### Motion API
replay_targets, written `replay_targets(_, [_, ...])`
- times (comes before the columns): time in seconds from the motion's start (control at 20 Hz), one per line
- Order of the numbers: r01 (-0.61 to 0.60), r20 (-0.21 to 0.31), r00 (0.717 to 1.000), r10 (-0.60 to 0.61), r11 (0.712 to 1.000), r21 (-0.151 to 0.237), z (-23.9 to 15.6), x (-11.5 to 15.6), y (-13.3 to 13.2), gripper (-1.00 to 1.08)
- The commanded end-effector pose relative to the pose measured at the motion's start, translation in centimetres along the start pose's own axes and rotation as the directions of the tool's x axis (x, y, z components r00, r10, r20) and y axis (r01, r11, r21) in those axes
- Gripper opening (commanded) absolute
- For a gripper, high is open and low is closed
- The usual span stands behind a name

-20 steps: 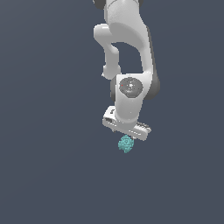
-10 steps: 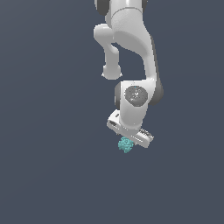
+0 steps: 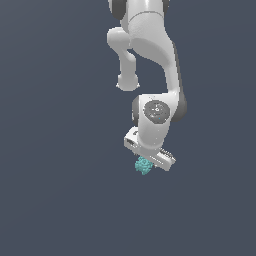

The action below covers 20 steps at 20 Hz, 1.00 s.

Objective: Pick up the object and move it to a goal position.

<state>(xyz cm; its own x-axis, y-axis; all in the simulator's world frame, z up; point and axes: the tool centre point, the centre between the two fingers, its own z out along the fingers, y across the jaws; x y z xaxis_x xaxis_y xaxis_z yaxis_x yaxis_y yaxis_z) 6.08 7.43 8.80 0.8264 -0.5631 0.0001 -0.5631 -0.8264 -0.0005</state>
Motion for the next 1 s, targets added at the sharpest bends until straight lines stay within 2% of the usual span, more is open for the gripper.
replay_targets(0.0, [-0.001, 0.000, 1.000, 0.001, 1.000, 0.000, 0.5, 0.0, 0.0, 1.00])
replay_targets(0.4, [-0.004, 0.000, 1.000, 0.004, 1.000, 0.000, 4.3, -0.1, 0.1, 1.00])
replay_targets(0.7, [-0.004, 0.000, 1.000, 0.004, 1.000, 0.000, 4.9, 0.0, 0.0, 1.00])
replay_targets(0.75, [-0.004, 0.000, 1.000, 0.004, 1.000, 0.000, 4.9, 0.0, 0.0, -1.00])
replay_targets(0.95, [-0.004, 0.000, 1.000, 0.004, 1.000, 0.000, 4.9, 0.0, 0.0, -1.00])
